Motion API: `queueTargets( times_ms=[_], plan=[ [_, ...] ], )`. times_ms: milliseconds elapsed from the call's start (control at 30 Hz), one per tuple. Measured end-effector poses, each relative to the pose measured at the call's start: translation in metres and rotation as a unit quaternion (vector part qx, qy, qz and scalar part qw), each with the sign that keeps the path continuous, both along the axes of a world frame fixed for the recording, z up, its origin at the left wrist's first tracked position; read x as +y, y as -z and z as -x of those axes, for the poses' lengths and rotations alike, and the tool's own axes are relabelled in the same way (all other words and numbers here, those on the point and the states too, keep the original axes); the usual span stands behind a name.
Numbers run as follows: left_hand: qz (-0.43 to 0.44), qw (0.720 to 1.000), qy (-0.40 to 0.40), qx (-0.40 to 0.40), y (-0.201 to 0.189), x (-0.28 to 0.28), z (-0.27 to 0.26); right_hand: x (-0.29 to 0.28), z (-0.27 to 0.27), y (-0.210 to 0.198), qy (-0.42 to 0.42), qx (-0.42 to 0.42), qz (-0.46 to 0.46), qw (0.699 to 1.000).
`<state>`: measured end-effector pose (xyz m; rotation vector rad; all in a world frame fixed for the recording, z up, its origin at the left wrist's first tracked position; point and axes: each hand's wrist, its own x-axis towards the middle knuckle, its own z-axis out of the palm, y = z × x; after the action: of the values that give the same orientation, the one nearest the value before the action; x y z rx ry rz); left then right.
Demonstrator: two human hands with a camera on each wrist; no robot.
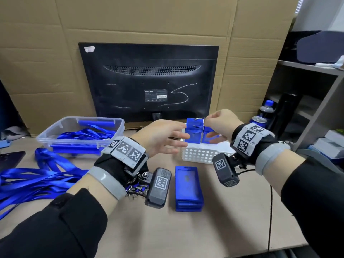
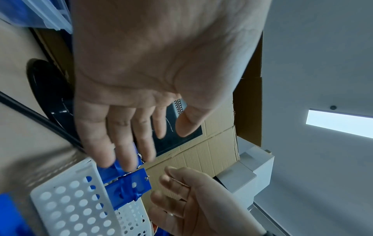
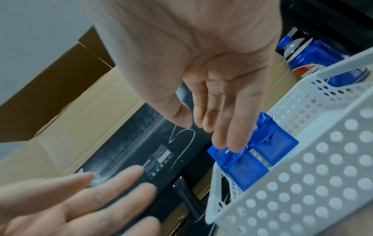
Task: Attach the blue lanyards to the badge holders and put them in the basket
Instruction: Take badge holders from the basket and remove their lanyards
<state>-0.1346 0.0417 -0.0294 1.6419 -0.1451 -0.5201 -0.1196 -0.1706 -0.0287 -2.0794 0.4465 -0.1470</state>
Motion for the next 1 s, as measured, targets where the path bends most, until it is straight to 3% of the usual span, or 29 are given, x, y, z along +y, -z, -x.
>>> queueTargets(
  times_ms=[200, 533, 833, 1000],
  plan=[
    [-0.003, 1.0, -0.001, -0.024, 0.023, -0.012, -0.039, -0.009, -0.045, 0.016, -0.017, 0.043, -0.035, 0.998],
    [0.001, 1.0, 0.003, -0.007, 0.039, -0.016, -0.078, -0.009, -0.1, 0.039, -0.026, 0.109, 0.025, 0.993],
    [0.006, 1.0, 0.0, 0.001, 0.029, -0.002, -0.076, -0.003, -0.091, 0.02, -0.055, 0.04, 0.048, 0.997],
    [-0.004, 0.999, -0.047, 0.002, 0.021, 0.002, -0.065, 0.005, -0.068, -0.009, -0.065, -0.088, 0.062, 0.992]
  ],
)
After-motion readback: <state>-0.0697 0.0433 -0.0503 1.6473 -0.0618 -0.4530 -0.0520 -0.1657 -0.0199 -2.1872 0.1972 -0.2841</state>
